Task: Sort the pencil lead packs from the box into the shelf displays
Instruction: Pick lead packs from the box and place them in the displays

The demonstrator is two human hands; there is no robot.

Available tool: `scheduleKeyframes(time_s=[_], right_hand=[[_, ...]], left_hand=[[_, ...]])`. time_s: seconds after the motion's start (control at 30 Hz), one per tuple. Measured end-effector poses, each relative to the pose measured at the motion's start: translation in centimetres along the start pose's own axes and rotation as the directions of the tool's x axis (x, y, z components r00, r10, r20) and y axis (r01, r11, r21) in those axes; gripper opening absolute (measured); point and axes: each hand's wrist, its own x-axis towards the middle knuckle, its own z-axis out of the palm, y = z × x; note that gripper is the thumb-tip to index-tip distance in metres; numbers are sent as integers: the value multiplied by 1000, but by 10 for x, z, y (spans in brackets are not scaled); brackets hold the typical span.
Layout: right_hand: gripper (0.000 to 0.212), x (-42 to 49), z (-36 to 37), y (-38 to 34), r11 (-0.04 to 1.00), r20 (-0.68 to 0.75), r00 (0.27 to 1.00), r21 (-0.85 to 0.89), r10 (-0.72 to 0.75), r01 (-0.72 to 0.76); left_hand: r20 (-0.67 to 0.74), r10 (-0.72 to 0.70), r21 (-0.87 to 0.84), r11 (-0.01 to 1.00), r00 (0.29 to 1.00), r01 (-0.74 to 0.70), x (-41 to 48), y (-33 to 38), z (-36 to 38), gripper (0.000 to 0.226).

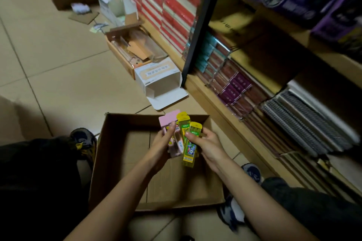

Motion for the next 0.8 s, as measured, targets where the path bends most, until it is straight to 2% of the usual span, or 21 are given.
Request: scheduleKeyframes(time_s=[0.13, 0.33, 0.47, 0.6, 0.7, 0.8], right_hand=[[29, -25, 1, -25, 998, -38, 997, -7, -61, 60], [13, -53, -4, -61, 980, -81, 982, -121, -171, 161], [4, -71, -17, -103, 947, -57, 960, -190, -273, 258], [13, -92, -34, -148, 912, 20, 946, -259, -324, 317], [20, -105, -46, -180, 917, 28, 944, -227, -330, 328], [19, -117, -61, -212, 912, -9, 936, -229, -353, 342]], left_hand=[[14, 94, 58, 994, 995, -94, -15, 21, 30, 38], [0, 176, 64, 982, 984, -176, -31, 49, 67, 32], [81, 226, 29, 973, 971, -228, -36, 75, 98, 34], [109, 298, 23, 953, 948, -303, -37, 104, 132, 27], [157, 345, 63, 932, 925, -358, -40, 127, 160, 20], [222, 368, 109, 911, 903, -398, -44, 149, 185, 28]])
